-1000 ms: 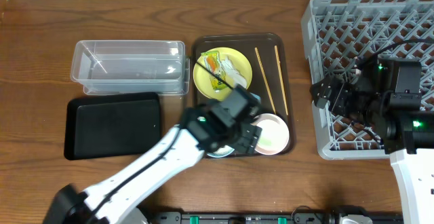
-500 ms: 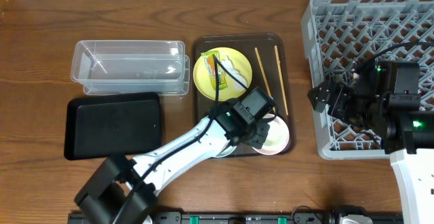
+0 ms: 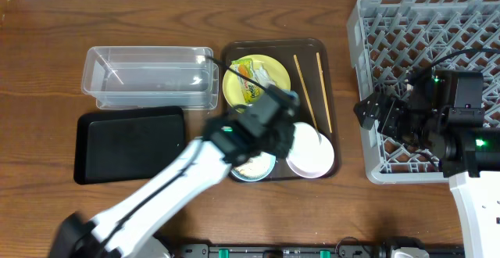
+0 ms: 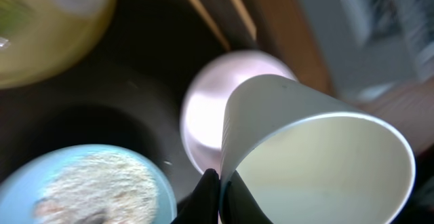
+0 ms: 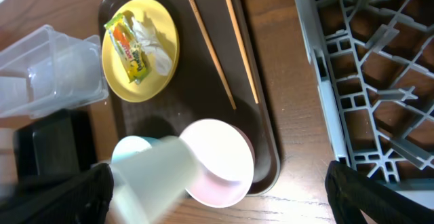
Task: Sort waste into correct bins and load items into the dishwasher rack
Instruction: 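Reach the left gripper to the pink bowl and grasp the white cup, then hand the white cup from the left gripper to the right gripper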
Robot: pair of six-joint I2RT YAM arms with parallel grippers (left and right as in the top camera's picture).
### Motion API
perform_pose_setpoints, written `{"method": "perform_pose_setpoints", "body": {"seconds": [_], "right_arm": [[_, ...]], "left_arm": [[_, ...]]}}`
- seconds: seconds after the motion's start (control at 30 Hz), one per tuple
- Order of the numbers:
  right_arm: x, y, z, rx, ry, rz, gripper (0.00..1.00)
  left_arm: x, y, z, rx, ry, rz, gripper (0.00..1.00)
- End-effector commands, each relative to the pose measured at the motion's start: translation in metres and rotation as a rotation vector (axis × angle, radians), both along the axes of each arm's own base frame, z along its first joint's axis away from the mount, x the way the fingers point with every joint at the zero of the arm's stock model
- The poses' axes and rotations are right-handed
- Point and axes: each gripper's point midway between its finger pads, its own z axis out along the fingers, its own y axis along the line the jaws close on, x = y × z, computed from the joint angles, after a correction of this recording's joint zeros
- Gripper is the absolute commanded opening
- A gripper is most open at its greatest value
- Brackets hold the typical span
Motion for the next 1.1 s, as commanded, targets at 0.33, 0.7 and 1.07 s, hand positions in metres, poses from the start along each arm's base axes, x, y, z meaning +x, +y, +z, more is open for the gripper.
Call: {"method": "perform_pose_setpoints", "body": {"seconds": [0.33,0.7,1.07], "right_arm": [[-0.019,0.095,0.095,0.344,-0.517,0.736,0.96],[-0.061,0.167,0.144,0.488,-0.755,1.113,0.94],[-0.061,0.183,0.147,0.476,-0.763,1.119,0.85]], "left_arm": [[-0.013,0.063,0.172,-0.848,0.152,-0.248,0.06],[-0.027,0.070,0.191,-0.946,0.175,-0.353,0.06],[-0.027,0.070,0.191,-0.945,0.174,-0.353,0.06]]}}
